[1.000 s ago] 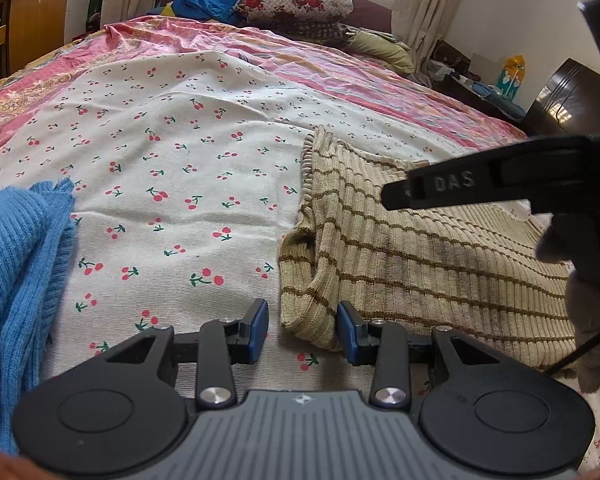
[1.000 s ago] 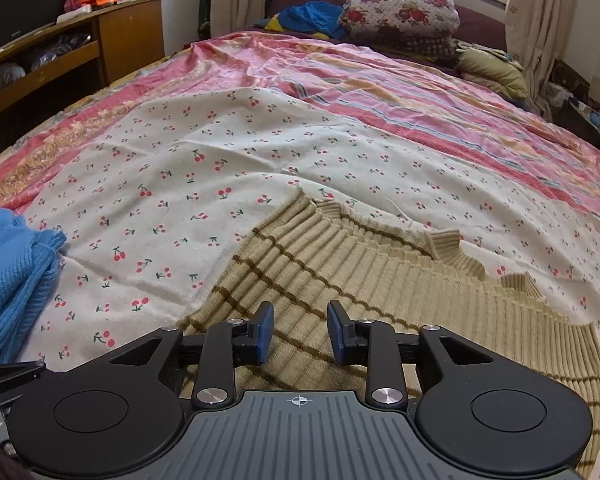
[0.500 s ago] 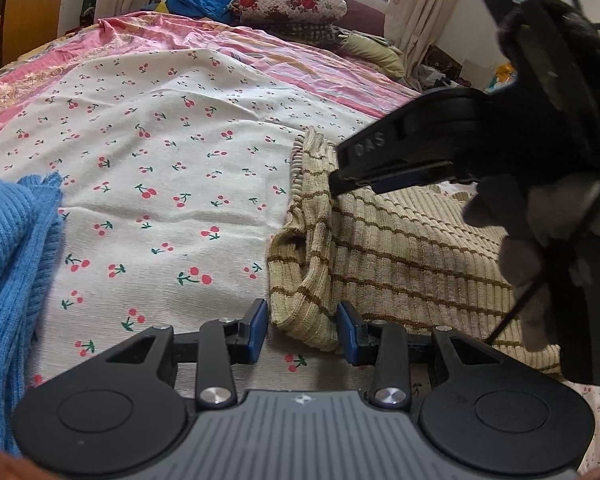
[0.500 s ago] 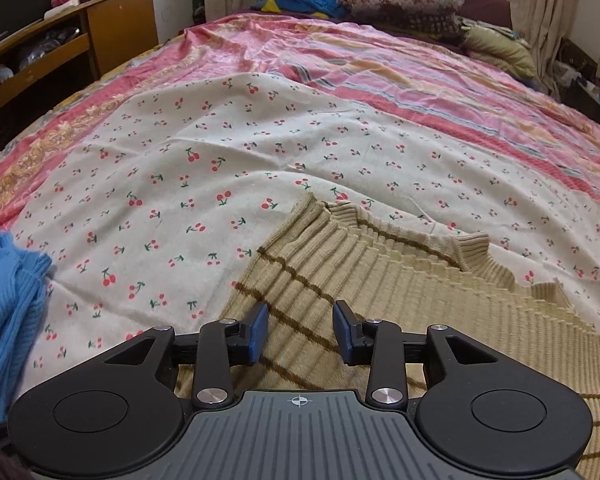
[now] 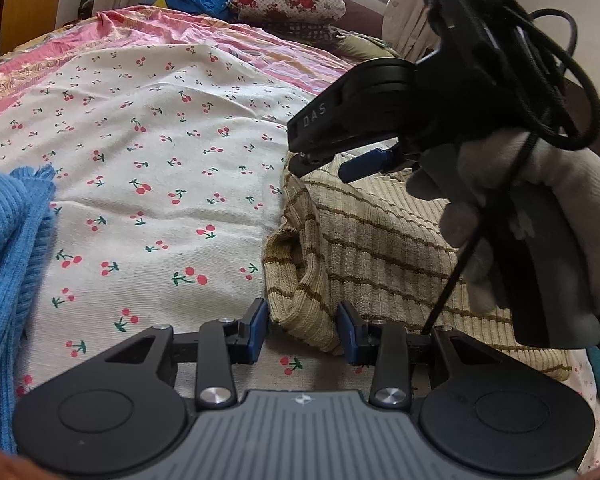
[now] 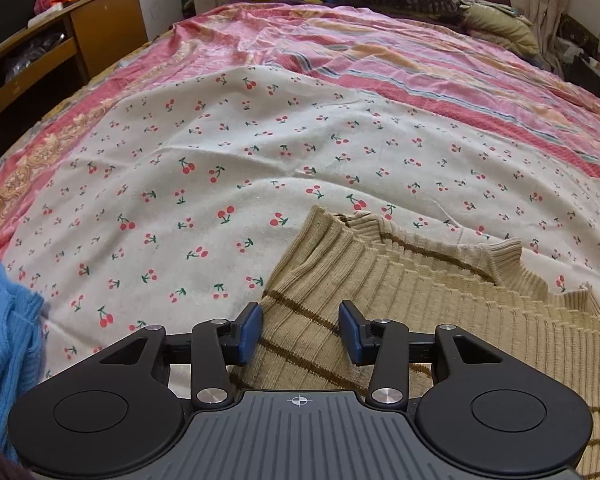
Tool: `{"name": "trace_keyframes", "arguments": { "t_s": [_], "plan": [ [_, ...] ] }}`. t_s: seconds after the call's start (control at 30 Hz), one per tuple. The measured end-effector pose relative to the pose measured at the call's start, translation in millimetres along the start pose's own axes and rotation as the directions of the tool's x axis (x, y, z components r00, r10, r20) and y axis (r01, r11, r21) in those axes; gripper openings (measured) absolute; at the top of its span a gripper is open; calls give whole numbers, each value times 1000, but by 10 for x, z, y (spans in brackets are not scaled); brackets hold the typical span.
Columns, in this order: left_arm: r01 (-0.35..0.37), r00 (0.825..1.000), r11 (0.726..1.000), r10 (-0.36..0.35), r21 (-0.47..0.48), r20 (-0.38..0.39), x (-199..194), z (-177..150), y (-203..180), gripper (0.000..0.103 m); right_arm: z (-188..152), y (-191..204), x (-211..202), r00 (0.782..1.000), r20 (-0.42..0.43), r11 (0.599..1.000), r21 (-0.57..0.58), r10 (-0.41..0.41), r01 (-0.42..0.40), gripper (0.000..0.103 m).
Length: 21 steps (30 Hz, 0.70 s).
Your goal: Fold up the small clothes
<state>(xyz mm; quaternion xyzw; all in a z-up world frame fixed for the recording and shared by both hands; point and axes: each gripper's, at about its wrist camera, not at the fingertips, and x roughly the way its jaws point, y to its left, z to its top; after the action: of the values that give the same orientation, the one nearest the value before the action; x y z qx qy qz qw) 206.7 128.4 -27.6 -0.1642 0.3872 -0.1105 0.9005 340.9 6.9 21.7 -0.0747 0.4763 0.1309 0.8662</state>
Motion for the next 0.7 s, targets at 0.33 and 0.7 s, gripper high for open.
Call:
{"name": "trace_keyframes", "arguments": {
  "t_s": [0.33, 0.7],
  "plan": [
    [2, 1000, 1000, -2, -2, 0, 17, 3, -3, 43, 62, 5, 95, 1000, -20, 1000, 24, 15, -14, 48],
    [12, 1000, 1000, -12, -11, -2, 44, 7, -5, 46, 27, 224, 283, 992, -65, 984, -150, -105, 94, 47]
  ]
}}
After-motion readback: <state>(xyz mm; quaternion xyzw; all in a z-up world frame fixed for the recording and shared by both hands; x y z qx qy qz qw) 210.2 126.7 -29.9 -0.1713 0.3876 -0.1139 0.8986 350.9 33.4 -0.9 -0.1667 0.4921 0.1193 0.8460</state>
